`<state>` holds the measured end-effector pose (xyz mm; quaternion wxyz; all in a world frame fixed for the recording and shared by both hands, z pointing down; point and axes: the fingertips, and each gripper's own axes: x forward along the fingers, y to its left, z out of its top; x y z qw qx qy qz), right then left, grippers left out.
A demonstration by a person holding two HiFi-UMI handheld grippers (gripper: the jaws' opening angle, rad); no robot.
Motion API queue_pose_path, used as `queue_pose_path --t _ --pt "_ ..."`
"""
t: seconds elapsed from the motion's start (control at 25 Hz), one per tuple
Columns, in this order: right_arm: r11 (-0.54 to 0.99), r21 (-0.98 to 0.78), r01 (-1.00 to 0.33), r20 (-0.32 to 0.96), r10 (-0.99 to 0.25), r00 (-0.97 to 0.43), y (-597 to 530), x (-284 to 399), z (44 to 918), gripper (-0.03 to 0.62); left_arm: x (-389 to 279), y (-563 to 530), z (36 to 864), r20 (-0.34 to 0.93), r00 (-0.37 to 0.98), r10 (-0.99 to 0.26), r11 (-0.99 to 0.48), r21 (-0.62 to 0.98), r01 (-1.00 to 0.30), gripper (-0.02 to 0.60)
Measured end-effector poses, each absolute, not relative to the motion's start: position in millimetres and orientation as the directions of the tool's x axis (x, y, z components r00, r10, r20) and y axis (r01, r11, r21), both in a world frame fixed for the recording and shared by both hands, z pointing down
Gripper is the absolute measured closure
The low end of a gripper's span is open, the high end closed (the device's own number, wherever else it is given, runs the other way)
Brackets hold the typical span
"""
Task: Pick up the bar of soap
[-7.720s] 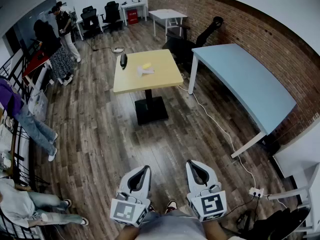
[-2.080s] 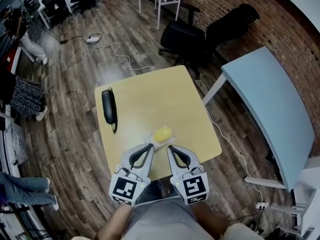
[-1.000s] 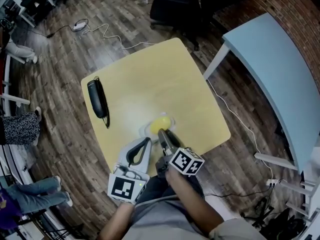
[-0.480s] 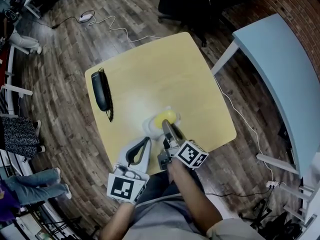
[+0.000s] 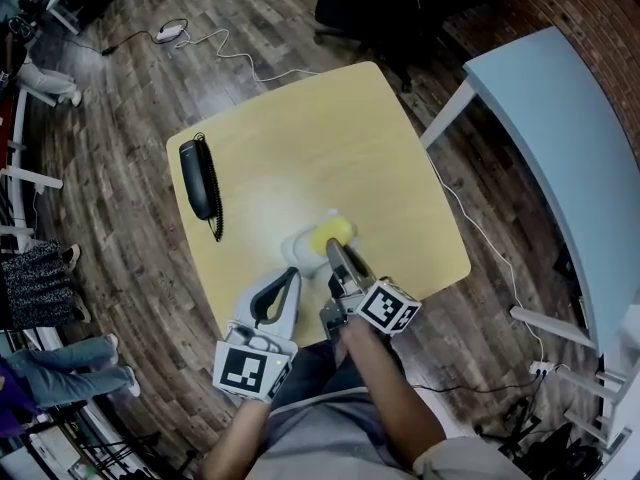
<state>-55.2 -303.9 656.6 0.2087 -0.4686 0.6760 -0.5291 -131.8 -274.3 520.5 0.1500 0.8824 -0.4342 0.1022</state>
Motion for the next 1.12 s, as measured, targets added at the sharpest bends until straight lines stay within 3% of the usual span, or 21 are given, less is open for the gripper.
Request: queue_pose_path --t 1.12 --pt "0.269 -0.901 -0.34 -0.012 -0.799 -0.601 -286.7 -48.0 519.4 0.502 -139.5 -291.6 489.8 0.234 0.574 -0.784 -0.543 0.188 -0.818 0.577"
